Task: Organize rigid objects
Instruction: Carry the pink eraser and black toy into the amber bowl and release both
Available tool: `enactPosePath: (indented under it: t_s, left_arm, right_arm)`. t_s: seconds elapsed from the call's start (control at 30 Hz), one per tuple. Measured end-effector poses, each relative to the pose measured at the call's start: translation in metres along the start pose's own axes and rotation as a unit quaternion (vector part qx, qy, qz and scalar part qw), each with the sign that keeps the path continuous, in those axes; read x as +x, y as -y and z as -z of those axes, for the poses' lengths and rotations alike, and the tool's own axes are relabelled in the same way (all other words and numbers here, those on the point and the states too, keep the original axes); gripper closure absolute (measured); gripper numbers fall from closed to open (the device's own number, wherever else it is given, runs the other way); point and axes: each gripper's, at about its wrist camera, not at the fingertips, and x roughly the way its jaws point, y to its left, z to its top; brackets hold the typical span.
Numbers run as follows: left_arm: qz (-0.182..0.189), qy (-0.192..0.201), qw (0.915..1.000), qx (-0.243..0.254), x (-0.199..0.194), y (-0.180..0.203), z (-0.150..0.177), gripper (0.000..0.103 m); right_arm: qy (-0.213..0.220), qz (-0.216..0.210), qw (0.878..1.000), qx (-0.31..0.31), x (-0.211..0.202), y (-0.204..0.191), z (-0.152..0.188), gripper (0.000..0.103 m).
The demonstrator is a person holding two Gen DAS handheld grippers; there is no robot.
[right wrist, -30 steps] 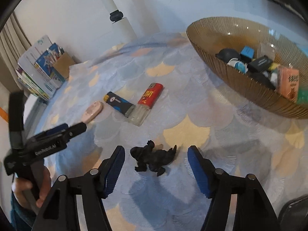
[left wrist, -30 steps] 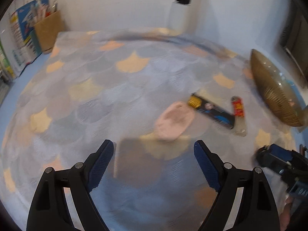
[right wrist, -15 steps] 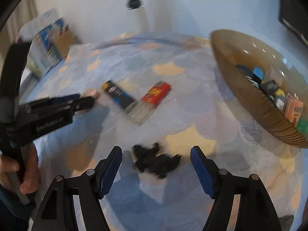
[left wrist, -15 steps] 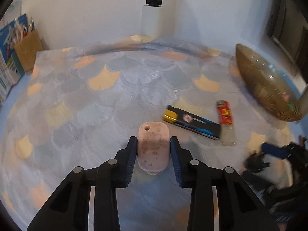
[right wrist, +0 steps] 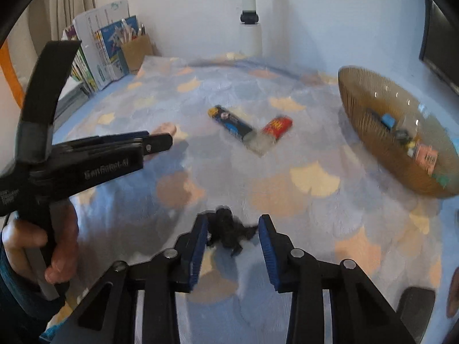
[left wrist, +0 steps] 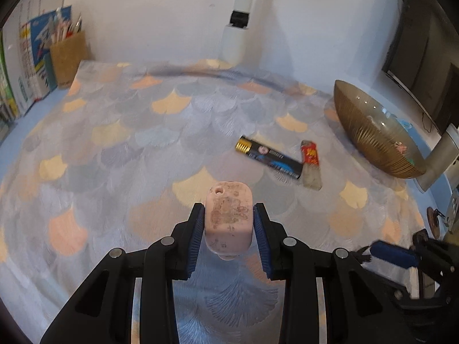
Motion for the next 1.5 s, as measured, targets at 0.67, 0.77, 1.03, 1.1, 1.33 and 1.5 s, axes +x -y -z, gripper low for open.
enactPosePath:
  t_s: [0.67, 0.77, 1.03, 1.1, 1.33, 1.5]
  left_arm:
    - [-0.015, 0.008, 0.9997, -0.018, 0.001, -0.007, 0.003, 0.071]
    - [-0.020, 0.010, 0.9997, -0.009, 0.001, -0.004, 0.004, 0.071]
    - [-0.040, 0.016, 0.9985, 0.033, -0.001, 0.012, 0.004, 0.071]
    - [-0.038, 0.019, 0.9985, 0.035, -0.003, 0.020, 0.002, 0.071]
    - [0.061, 0.083, 0.9928, 0.061, -0.043, 0.095, -0.079, 0.072]
    - [0.109, 0.107, 0.9854, 0.076, -0.044, 0.152, -0.138, 0.071]
  right_arm:
    - [-0.007, 0.005, 1.000, 0.014, 0.033, -0.017, -0.006, 0.057]
    - [0.009, 0.008, 1.000, -0.002, 0.033, -0.020, -0.002, 0.068]
    - [0.024, -0.025, 0.999, 0.003, 0.002, -0.014, 0.005, 0.068]
    - [0.045, 0.003, 0.999, 0.001, -0.020, -0.001, -0.002, 0.068]
    - [0.125, 0.095, 0.987, 0.039, -0.108, 0.077, -0.052, 0.068]
    - [0.160, 0.149, 0.974, 0.063, -0.143, 0.126, -0.088, 0.068]
